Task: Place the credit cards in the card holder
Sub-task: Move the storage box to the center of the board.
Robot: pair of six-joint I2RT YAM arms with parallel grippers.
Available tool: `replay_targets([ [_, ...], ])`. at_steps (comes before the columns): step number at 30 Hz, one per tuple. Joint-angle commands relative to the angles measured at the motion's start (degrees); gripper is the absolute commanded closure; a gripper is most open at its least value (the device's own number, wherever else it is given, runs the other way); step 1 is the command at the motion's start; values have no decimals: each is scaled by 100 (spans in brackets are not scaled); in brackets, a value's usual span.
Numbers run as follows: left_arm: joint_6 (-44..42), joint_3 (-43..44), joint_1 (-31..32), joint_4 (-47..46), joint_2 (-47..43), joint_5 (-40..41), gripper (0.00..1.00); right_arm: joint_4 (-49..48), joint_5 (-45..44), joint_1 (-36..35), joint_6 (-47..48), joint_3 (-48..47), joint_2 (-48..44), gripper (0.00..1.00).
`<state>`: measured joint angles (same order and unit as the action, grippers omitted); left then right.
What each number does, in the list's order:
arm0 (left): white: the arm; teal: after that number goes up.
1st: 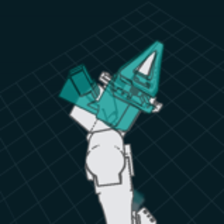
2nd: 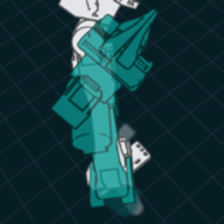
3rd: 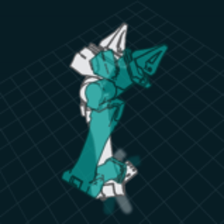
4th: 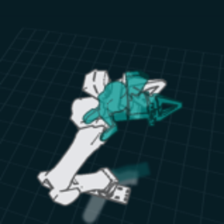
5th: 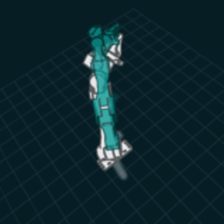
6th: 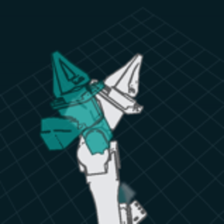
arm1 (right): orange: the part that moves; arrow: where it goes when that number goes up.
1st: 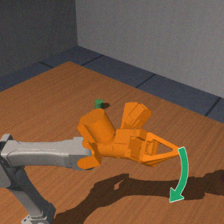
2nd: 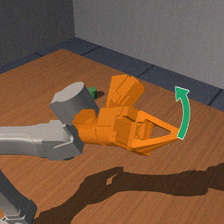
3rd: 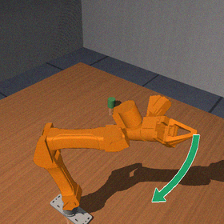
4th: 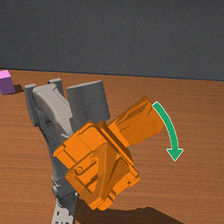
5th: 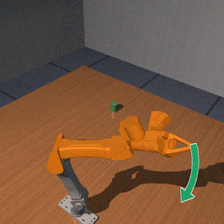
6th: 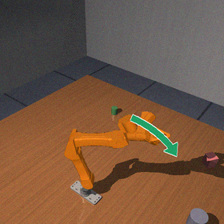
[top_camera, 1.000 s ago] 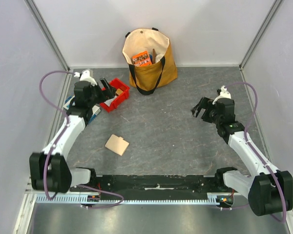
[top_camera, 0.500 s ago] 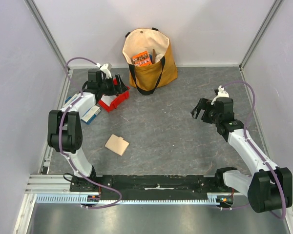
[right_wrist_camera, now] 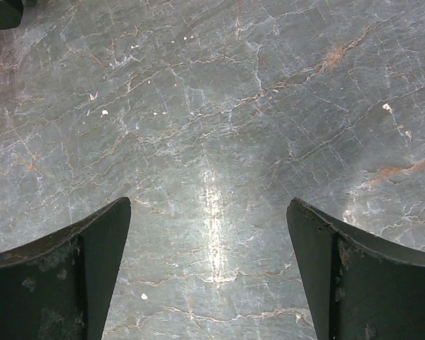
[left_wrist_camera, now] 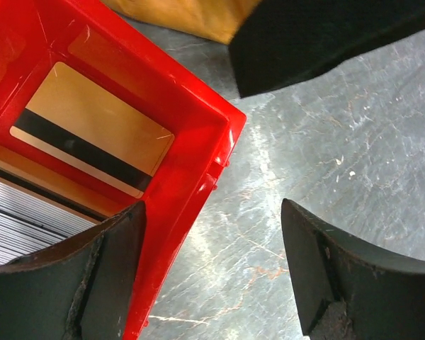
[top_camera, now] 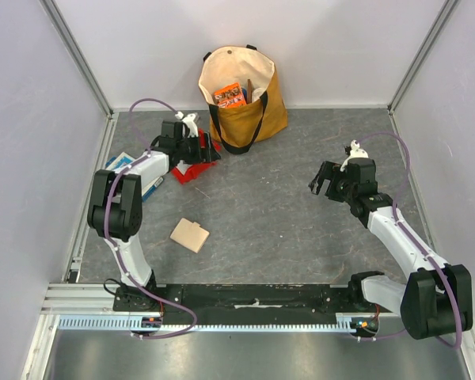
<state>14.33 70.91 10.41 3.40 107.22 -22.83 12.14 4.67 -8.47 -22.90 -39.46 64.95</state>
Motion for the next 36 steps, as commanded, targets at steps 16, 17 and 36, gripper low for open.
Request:
replay_targets([
  [16,1880,-1554,1541,-858,-667,419,21,174,-141,3,-39,61,-17,2],
  [17,1942,-1563,1664,-858,-676,472,21,175,-141,-5,-83,79,-35,2],
  [36,3286,-465,3440,-1025,106,1351,21,86,517,-6,-707,923,-342,2],
])
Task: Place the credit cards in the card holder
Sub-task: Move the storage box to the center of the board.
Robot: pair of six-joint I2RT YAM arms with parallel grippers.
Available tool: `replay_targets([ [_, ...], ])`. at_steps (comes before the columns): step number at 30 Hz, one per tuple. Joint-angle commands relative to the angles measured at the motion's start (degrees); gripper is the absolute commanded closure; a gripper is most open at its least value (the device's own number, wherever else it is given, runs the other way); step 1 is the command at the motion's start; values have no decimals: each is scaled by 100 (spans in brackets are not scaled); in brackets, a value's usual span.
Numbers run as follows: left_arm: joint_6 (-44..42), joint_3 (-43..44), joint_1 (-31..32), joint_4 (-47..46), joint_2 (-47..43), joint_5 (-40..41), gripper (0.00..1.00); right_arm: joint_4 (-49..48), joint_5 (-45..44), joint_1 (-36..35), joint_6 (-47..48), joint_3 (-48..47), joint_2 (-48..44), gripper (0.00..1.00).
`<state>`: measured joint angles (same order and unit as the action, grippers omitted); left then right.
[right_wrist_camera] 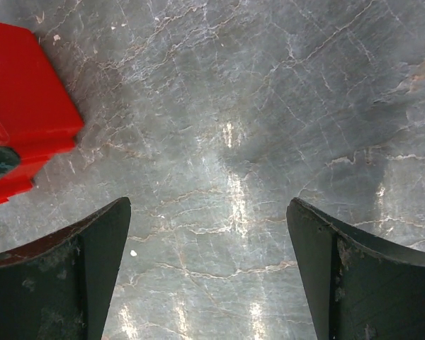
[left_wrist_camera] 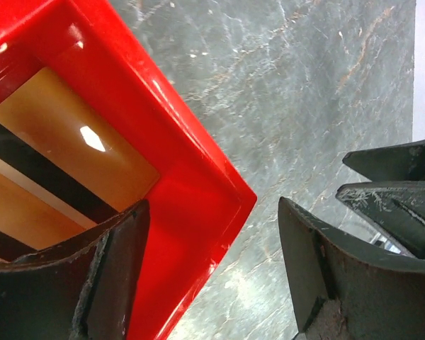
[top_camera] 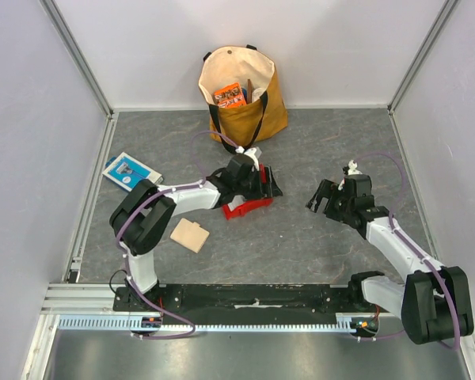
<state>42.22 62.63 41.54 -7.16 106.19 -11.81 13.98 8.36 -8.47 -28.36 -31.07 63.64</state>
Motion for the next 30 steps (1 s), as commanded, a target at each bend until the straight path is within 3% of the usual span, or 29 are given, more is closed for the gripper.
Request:
replay_targets([
  [1,533,460,407,22,270,232,21,-71,183,3,-187,101,-255,2],
  [10,736,891,680,30,455,478,20,-62,552,-6,-477,356,-519,2],
  [18,-64,812,662,583,-405,1040,18,-483,1168,-67,-917,883,-879,2],
  [20,-231,646,662,680,-756,1312,9,-650,1107,-189,-1048,918,-853,2],
  [27,-328,-486,461,1322,-2162,2358,5,-1247,396,-1349,-1637,541,-90,2],
  [30,-337,-1093,-117,1174,-2673,2019,1,-1888,307,-1762,-2267,593,122,2],
])
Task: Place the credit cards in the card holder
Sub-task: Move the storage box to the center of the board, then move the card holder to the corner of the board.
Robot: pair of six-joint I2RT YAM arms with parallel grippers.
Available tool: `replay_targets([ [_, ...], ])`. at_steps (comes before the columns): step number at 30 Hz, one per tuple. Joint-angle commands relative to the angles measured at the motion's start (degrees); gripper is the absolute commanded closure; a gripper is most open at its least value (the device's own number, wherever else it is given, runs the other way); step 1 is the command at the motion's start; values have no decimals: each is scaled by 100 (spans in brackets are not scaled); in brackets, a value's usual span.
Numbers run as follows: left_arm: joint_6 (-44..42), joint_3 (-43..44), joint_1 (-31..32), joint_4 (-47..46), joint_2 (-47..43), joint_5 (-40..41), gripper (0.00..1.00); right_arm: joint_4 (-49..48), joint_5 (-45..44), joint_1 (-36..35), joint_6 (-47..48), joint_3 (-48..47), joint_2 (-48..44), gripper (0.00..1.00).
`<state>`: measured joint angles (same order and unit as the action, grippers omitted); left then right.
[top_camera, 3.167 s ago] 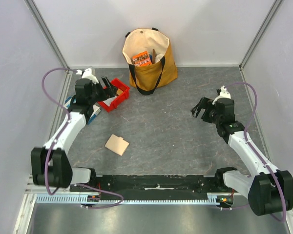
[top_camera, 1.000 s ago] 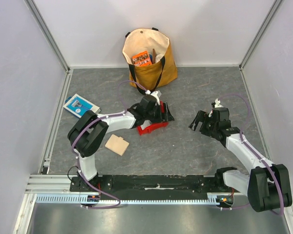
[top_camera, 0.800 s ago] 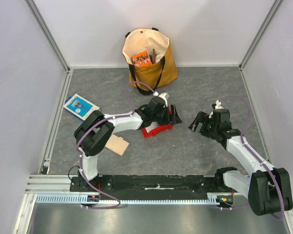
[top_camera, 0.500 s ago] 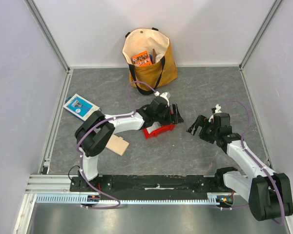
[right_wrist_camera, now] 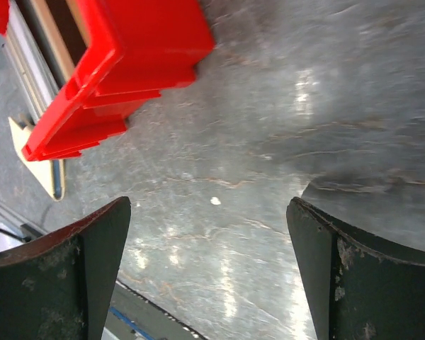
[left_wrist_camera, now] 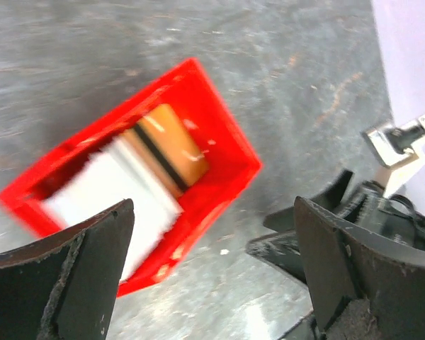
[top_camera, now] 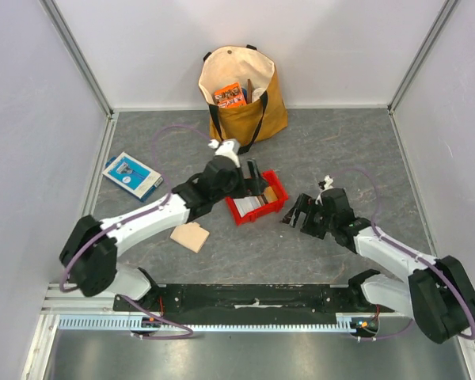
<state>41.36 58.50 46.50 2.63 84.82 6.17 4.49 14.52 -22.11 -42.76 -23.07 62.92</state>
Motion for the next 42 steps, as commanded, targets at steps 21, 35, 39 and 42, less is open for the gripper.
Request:
replay_targets([
  [21,82,-1095,-2242,-2284,1107,-3253,5,-1997,-1390,-1375,-1657,-1278,1812,2],
  [35,574,-744,-1899,-2935,1801,-3412,8,-1496,-1944,-1191,-1314,-1428,1768,2],
  [39,496,-866,-1943,-2743,1504,-2993,7,-996,-2041,-1050,-736,-1472,1348,2],
  [42,180,-1033,-2048,-2094,881,-2351,5,-538,-2085,-1050,-243,-1455,838,2],
])
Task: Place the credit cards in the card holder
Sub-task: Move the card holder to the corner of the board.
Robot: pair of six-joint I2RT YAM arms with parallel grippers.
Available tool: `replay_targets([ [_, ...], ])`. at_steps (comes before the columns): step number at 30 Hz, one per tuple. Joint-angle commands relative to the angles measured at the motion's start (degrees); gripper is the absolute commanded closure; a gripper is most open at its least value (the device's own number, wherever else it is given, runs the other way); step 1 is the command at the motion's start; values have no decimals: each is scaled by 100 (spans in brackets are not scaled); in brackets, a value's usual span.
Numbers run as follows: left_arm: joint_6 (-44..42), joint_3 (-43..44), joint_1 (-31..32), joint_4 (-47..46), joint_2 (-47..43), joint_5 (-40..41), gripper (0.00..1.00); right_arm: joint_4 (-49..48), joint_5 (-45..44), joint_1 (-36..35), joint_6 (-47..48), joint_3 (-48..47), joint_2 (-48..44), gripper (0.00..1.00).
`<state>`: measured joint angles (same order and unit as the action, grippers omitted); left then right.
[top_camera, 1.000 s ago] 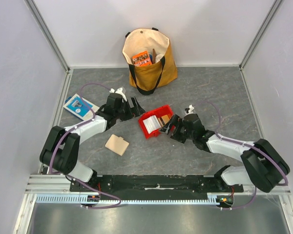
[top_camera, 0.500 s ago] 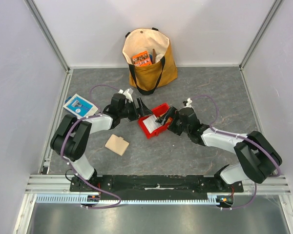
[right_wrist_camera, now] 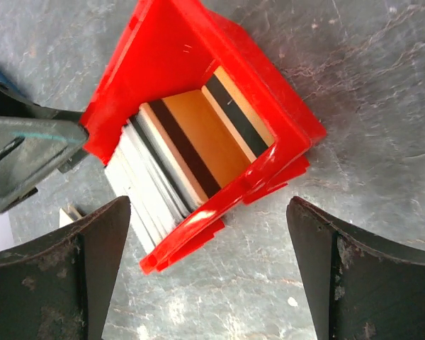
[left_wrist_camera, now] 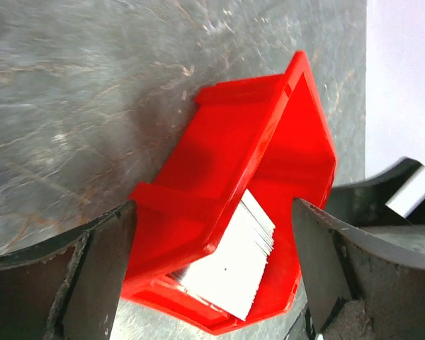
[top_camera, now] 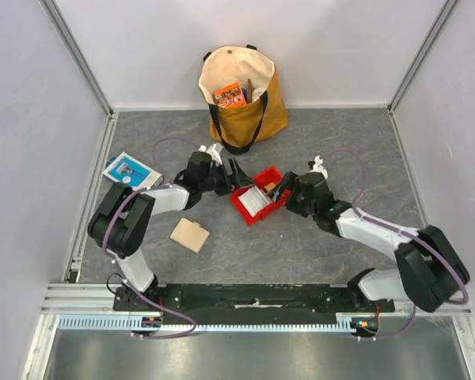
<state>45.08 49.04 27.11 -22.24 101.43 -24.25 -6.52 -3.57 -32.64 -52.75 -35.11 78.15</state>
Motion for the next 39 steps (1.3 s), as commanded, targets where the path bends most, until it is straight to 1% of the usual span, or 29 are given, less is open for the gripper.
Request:
replay_targets([
  [1,-280,-131,-153,683,-1078,981,5,634,-241,-5,940,-207,-887,2],
  [2,-359,-192,-189,964,-1412,1349,5,644,-171,-5,1090,-180,-1063,2],
  [3,-412,-227,-206,1376,-1720,1753,5,931,-109,-5,1179,-206,-1195,2],
  [5,-386,-315,-206,2368,-2388,2798,5,943,215,-162,1390,-198,-1381,2],
  [7,-115,-560,-206,3214,-3125,3590,4,942,496,-452,1495,-250,-1347,4],
  [9,472,-911,-224,4048,-3828,4110,4,986,542,-891,1627,-460,-1075,6],
  [12,1106,-1623,-259,4735,-5032,4498,4,829,603,-1577,1786,-987,-251,7],
  [14,1414,-2001,-294,4982,-5648,4561,4,697,639,-1981,1908,-1391,329,8],
  [16,1582,-2275,-347,5176,-6063,4465,4,705,656,-2289,1996,-1874,962,9],
  [17,1652,-2363,-382,5334,-6186,4447,4,540,717,-2386,2023,-2050,1252,7],
  [18,1758,-2407,-400,5518,-6257,4455,4,416,779,-2457,2041,-2191,1508,8],
  [21,1811,-2565,-505,5704,-6355,4368,3,608,999,-2501,2076,-2850,2378,6],
  [25,1759,-2759,-707,5346,-6127,4070,4,591,1183,-2501,2076,-3387,3179,6],
  [28,1443,-2882,-1075,4950,-5714,3639,8,494,1333,-2501,2085,-3598,3627,6],
  [29,1338,-2926,-1198,4740,-5591,3455,10,486,1403,-2501,2067,-3677,3742,9],
  [32,1100,-3005,-1498,4273,-5222,2928,22,390,1815,-2527,1945,-3696,3945,21],
  [33,1056,-3014,-1525,4159,-5116,2839,23,276,1860,-2554,1892,-3635,3936,21],
  [34,1038,-3023,-1534,4079,-5046,2786,25,187,1912,-2563,1848,-3565,3919,24],
  [36,994,-3040,-1551,3895,-4914,2654,33,73,2027,-2598,1777,-3459,3892,30],
  [39,1029,-3110,-1542,3605,-4808,2452,44,-147,2229,-2651,1654,-3353,3883,41],
])
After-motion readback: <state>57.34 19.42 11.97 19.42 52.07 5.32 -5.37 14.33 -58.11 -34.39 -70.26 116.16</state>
